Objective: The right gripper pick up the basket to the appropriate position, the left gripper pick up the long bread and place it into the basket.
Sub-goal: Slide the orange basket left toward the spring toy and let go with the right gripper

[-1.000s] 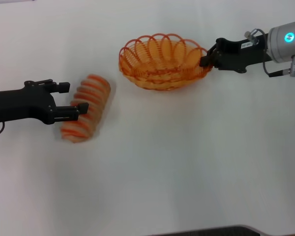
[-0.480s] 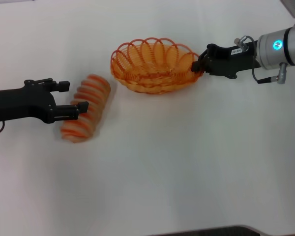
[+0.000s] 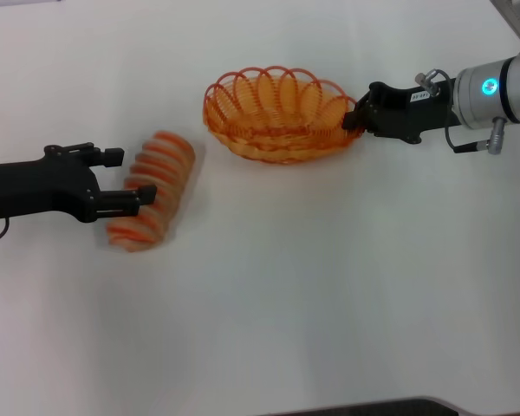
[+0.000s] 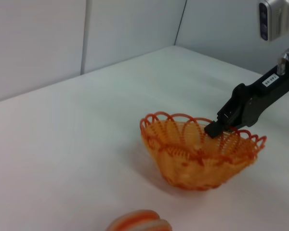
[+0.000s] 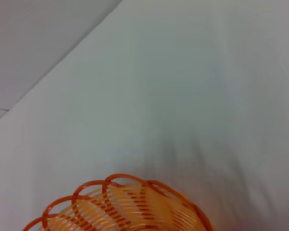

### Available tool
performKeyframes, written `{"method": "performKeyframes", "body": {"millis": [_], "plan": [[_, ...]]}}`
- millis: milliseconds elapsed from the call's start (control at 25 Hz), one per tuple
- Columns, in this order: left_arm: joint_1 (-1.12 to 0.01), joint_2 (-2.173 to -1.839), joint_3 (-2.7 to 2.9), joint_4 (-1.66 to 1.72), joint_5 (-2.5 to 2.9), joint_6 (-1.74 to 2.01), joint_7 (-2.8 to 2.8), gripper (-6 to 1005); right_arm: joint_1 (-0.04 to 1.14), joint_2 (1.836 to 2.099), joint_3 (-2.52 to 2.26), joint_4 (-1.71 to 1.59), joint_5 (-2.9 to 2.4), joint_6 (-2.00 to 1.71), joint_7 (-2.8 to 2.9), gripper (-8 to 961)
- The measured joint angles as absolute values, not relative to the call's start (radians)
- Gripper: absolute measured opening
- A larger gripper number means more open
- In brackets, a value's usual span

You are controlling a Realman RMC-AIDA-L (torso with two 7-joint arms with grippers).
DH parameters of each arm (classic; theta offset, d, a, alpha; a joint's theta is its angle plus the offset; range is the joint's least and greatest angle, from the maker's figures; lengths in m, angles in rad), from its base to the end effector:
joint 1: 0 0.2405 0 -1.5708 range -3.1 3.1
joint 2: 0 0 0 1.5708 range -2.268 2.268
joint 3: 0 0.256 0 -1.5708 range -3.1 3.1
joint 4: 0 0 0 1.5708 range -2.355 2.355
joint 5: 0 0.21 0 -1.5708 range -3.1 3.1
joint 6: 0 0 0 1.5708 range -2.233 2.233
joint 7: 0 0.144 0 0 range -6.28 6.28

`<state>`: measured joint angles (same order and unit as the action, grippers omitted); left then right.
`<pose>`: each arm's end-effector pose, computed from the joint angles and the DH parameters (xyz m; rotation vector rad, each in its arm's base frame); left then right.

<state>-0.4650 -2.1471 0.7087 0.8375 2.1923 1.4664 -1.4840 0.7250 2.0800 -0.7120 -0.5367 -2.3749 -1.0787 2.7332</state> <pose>-0.2833 0.3221 -0.0075 -2.7027 -0.7049 -0.3926 0.2788 0.3916 -0.0317 -1.8199 2.0968 0.3899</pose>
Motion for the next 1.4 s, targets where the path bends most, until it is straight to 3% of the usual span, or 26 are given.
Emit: {"method": "performKeyframes", "body": {"millis": [1400], "plan": [[-0.472, -2.157, 0.719, 0.847, 2.203, 1.425, -1.486, 827, 0.722, 2.077, -0.758, -0.620, -2.376, -1.102, 2.748, 141]]}}
